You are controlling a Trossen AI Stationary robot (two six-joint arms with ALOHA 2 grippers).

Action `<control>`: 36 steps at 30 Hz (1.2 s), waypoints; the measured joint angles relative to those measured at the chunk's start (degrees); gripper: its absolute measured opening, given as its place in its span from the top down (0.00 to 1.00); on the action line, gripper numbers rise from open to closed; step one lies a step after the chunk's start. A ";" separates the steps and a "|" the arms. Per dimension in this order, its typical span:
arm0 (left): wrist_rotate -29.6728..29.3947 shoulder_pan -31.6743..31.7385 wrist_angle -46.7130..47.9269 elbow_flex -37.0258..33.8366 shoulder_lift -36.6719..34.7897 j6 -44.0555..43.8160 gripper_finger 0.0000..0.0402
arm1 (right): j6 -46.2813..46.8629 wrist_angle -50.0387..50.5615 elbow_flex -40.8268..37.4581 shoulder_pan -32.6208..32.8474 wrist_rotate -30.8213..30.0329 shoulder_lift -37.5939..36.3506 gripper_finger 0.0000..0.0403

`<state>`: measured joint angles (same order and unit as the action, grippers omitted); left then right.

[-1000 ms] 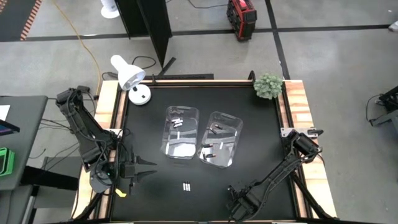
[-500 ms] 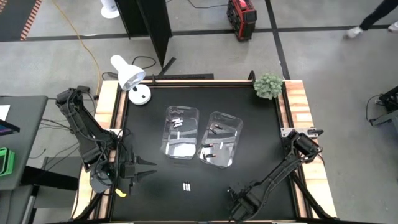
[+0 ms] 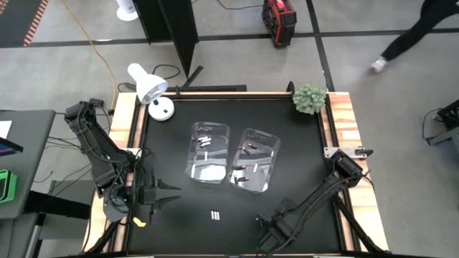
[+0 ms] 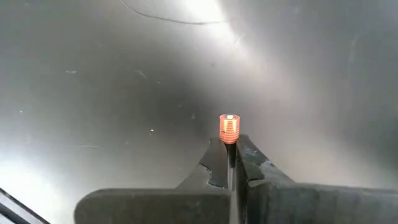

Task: Sort batteries
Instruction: Put the black battery into the right transparent bin

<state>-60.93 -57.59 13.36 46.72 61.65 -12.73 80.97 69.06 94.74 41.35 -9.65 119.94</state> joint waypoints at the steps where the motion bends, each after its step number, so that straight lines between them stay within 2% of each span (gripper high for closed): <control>1: 0.01 0.18 -0.02 0.00 0.00 0.00 0.73 | -1.59 0.61 1.04 -0.35 -0.29 0.00 1.00; 11: 0.01 3.04 0.06 0.00 0.00 0.16 0.73 | -20.21 8.84 14.58 -5.80 -4.33 -0.11 1.00; 19: 1.36 8.78 1.74 0.00 0.00 1.50 0.73 | -35.10 16.31 26.87 -12.95 -14.97 -0.37 1.00; 27: 2.06 15.44 1.90 0.00 -0.04 2.63 0.73 | -52.47 17.57 27.63 -26.14 -16.21 -0.39 1.00; 31: 2.10 16.63 1.91 0.00 -0.04 3.42 0.73 | -57.16 17.20 27.22 -31.02 -17.00 -0.39 1.00; 36: 2.09 17.70 2.80 0.00 -0.04 4.11 0.73 | -57.60 16.98 21.29 -34.37 -16.97 -0.89 1.00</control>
<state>-58.84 -39.89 16.16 46.72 61.60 -8.62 23.37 86.04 116.03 6.97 -26.62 119.05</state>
